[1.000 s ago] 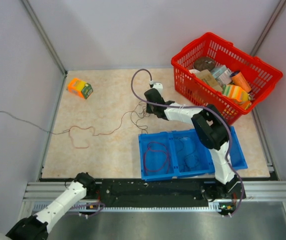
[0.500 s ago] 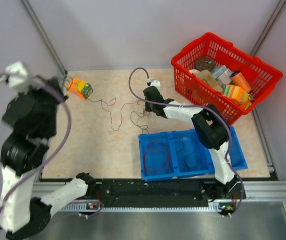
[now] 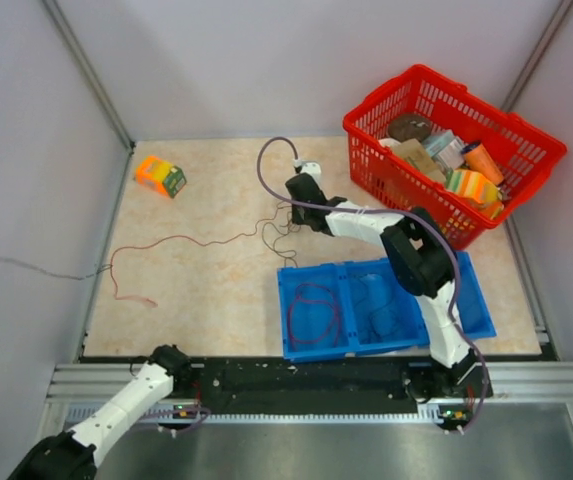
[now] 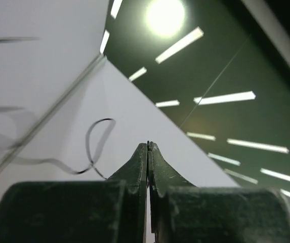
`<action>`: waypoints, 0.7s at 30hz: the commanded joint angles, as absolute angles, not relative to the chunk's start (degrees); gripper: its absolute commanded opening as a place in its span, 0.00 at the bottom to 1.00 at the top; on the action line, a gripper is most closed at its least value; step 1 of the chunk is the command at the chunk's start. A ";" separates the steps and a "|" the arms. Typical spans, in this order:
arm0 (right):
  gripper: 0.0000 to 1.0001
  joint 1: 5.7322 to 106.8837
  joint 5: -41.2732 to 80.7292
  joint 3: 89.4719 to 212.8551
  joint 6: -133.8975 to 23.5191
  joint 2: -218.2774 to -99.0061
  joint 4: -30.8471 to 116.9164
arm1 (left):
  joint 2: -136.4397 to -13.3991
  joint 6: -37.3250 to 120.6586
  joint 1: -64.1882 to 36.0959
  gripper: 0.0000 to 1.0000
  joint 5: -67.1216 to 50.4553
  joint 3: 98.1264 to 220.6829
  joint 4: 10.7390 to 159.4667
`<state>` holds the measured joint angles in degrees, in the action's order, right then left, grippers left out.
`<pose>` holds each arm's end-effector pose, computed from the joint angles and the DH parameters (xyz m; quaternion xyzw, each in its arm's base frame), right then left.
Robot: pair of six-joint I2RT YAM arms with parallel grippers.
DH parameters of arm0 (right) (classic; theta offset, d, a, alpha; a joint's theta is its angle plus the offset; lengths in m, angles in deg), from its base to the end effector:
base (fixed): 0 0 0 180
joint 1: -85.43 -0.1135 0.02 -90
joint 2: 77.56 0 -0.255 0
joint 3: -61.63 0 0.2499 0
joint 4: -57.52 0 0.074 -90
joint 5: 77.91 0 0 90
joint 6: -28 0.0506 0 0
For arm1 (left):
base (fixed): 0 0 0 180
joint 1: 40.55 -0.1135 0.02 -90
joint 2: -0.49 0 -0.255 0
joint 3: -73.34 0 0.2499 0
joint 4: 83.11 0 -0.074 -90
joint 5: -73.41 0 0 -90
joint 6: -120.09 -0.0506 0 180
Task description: Untangle the cables
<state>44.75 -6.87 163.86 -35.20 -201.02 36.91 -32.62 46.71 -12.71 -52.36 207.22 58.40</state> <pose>0.3780 0.3032 0.1545 -0.0421 0.9020 0.0985 0.4182 -0.1513 0.1134 0.6001 -0.2745 0.2560 -0.2815 0.8831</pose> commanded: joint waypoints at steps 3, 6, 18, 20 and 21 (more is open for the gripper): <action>0.00 45.27 -6.11 165.00 -35.11 -200.17 39.59 | -51.34 47.76 -12.33 0.00 -41.22 197.02 46.97; 0.00 45.27 -5.32 164.83 -35.63 -199.56 39.67 | -59.26 46.09 -12.33 0.00 -41.81 194.21 45.38; 0.16 46.15 3.45 171.95 -40.21 -202.28 35.10 | -72.19 48.19 -24.53 0.00 -23.48 193.75 42.76; 0.31 46.15 7.94 171.68 -41.25 -201.23 35.54 | -72.64 49.42 -27.17 0.00 -18.81 193.50 41.61; 0.39 46.15 10.74 170.81 -42.91 -200.09 36.50 | -72.81 50.03 -28.58 0.00 -16.96 193.32 40.65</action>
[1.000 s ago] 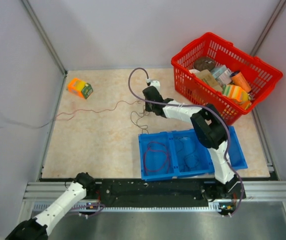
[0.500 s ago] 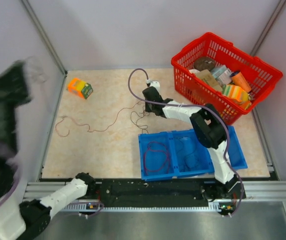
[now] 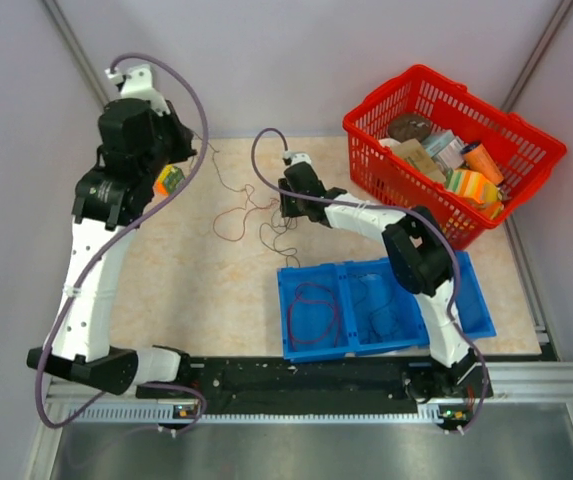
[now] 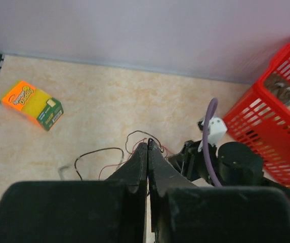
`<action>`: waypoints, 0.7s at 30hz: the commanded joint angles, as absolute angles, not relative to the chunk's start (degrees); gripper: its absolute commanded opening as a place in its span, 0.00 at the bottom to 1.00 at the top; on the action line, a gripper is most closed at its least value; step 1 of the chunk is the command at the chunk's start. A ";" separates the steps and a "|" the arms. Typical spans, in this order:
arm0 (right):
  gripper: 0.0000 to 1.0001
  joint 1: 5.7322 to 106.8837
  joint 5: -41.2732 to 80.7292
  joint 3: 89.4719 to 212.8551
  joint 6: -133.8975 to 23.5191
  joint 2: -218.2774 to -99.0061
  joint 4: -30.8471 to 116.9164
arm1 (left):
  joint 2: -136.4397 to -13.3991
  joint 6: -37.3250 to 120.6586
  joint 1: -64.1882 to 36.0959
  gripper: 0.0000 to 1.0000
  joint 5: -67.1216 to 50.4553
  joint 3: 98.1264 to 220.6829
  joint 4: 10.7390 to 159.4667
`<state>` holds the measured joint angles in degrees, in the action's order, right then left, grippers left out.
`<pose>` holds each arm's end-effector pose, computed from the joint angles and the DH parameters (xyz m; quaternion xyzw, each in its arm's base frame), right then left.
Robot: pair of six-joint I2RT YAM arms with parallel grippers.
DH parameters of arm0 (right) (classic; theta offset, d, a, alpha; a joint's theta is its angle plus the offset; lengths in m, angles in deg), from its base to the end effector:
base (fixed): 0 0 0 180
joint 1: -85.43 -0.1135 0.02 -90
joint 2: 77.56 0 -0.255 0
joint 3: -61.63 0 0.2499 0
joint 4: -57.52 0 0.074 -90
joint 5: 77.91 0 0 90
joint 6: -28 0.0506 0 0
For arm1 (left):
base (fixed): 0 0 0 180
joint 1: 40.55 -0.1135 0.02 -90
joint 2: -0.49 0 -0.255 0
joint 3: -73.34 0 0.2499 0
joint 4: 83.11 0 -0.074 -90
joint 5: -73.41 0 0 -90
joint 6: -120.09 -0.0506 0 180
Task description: Untangle the cables
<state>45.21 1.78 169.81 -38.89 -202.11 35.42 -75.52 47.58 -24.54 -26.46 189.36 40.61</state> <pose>0.3886 0.3168 0.1761 -0.0948 0.8928 0.1584 0.4110 0.2606 -0.0658 0.4869 -0.0619 0.7964 -0.1064 0.5922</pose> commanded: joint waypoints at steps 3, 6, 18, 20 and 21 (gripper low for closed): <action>0.64 46.06 16.72 163.89 -46.26 -194.65 43.08 | -72.90 50.83 -30.96 0.00 -10.54 192.88 38.36; 0.75 45.80 24.19 156.24 -49.78 -187.45 53.62 | -71.33 50.92 -32.02 0.00 -7.55 191.65 38.18; 0.84 44.57 42.04 156.14 -52.16 -188.48 67.61 | -68.42 54.08 -32.28 0.00 -2.44 191.82 38.88; 0.83 44.48 43.37 152.45 -51.02 -188.48 71.91 | -68.25 54.26 -32.28 0.00 -1.92 192.44 38.61; 0.82 44.48 43.72 150.78 -50.67 -188.48 73.76 | -68.07 54.34 -32.28 0.00 -1.66 192.44 38.61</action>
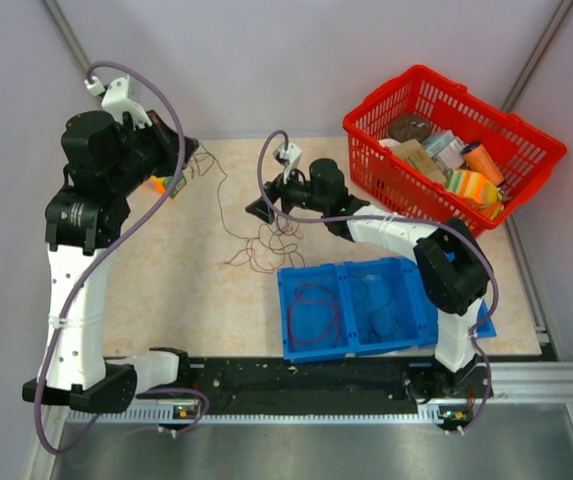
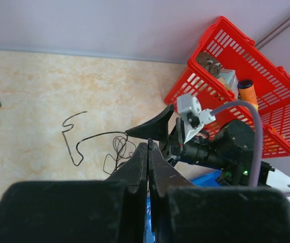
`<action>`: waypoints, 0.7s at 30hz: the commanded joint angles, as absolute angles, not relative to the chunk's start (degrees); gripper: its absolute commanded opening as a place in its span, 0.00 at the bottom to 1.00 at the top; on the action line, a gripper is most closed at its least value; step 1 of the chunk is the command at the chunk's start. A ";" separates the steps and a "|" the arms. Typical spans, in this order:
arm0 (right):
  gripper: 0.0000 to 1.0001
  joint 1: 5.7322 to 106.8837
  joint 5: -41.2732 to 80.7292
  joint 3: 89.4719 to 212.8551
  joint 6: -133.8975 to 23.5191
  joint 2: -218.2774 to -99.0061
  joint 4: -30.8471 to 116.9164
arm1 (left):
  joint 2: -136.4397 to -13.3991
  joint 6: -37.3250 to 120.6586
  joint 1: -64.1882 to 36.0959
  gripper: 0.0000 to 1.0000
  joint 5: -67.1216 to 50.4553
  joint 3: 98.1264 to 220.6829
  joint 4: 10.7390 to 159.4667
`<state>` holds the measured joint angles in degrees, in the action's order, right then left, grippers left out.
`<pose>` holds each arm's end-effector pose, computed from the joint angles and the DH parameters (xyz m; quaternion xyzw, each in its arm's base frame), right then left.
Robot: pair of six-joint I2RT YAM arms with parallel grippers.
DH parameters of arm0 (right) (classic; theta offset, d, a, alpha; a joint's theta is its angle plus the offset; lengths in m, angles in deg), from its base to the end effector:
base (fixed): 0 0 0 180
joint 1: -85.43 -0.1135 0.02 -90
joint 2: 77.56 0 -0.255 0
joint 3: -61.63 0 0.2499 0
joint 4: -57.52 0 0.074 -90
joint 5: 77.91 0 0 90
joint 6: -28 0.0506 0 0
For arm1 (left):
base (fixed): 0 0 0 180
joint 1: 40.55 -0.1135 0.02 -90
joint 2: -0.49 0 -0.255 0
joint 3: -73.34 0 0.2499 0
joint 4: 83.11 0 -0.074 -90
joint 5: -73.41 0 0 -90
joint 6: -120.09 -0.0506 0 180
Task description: Untangle the cables
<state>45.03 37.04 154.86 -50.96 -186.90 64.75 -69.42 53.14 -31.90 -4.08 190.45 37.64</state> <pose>0.3387 0.3163 0.2663 -0.3239 0.6820 0.4234 0.5008 0.2187 -0.0444 0.5106 -0.0289 0.7753 -0.2522 0.5783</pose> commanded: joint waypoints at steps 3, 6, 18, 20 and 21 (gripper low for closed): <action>0.82 44.39 45.30 149.10 -49.97 -188.74 74.74 | -67.28 54.52 -32.28 0.00 -1.13 192.35 38.88; 0.82 43.43 46.54 149.71 -51.62 -190.06 73.52 | -67.19 54.43 -32.28 0.00 -0.69 192.18 38.97; 0.76 43.16 46.89 144.87 -61.11 -184.61 65.17 | -67.19 54.96 -32.28 0.00 -0.16 193.41 38.88; 0.76 42.98 46.45 144.87 -61.65 -184.96 66.99 | -67.45 55.22 -32.28 0.00 0.80 193.76 38.70; 0.77 42.90 46.80 145.66 -61.65 -185.92 68.14 | -67.45 55.40 -32.28 0.00 1.42 193.85 38.79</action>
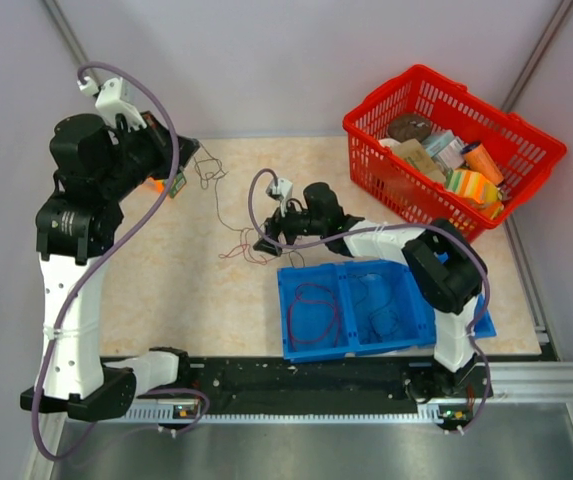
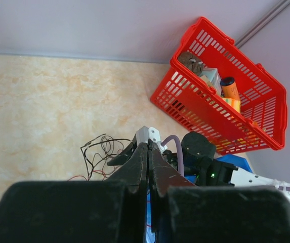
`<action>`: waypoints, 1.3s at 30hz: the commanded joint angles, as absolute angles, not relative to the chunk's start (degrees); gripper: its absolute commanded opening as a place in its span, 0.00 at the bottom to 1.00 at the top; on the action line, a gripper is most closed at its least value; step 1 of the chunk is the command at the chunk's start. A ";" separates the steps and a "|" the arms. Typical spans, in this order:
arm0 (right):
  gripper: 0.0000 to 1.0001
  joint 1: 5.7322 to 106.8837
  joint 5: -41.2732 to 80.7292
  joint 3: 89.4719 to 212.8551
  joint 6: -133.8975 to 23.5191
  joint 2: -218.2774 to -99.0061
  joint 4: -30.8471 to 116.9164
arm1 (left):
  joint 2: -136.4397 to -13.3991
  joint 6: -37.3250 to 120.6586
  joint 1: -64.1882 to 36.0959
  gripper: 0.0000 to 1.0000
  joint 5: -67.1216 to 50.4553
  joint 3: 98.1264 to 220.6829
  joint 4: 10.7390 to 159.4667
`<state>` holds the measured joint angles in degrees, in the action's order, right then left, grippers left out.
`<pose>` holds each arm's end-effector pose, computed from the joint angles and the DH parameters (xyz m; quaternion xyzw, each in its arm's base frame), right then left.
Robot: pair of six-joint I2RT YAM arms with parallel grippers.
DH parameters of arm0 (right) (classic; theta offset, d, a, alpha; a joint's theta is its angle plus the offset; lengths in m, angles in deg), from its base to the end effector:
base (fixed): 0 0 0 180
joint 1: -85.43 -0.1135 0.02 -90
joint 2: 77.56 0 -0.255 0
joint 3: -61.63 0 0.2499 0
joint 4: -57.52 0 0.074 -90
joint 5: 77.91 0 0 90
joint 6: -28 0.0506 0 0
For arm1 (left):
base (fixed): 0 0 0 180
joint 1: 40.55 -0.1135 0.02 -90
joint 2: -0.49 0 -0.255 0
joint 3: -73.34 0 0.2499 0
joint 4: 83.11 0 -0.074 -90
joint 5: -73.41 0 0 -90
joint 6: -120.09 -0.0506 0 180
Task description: Untangle the cables
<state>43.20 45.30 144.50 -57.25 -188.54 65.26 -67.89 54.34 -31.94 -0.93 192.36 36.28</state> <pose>0.3078 0.3168 0.1934 -0.4073 0.6926 0.4333 0.4083 0.2010 -0.0443 0.5225 -0.0165 0.7636 -0.2802 0.5815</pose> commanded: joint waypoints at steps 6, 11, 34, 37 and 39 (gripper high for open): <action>0.78 37.64 38.04 151.64 -67.18 -192.17 71.21 | -67.10 56.28 -32.28 0.00 3.09 193.76 39.93; 0.23 35.51 24.06 150.60 -64.21 -192.26 79.47 | -66.58 56.54 -32.28 0.00 2.92 193.15 40.11; 0.00 44.57 2.39 157.51 -44.33 -195.77 60.79 | -47.23 56.71 -32.20 0.00 -19.33 191.65 49.78; 0.35 44.48 8.47 165.68 -46.97 -197.79 49.38 | -50.21 58.56 -32.20 0.00 -12.77 191.65 47.94; 0.51 44.48 10.25 168.51 -48.38 -196.75 40.85 | -53.38 60.58 -32.20 0.00 -5.64 191.39 47.06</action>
<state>44.97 4.71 160.65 -45.71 -197.50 55.57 -46.67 57.24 -31.94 -16.87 192.53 48.65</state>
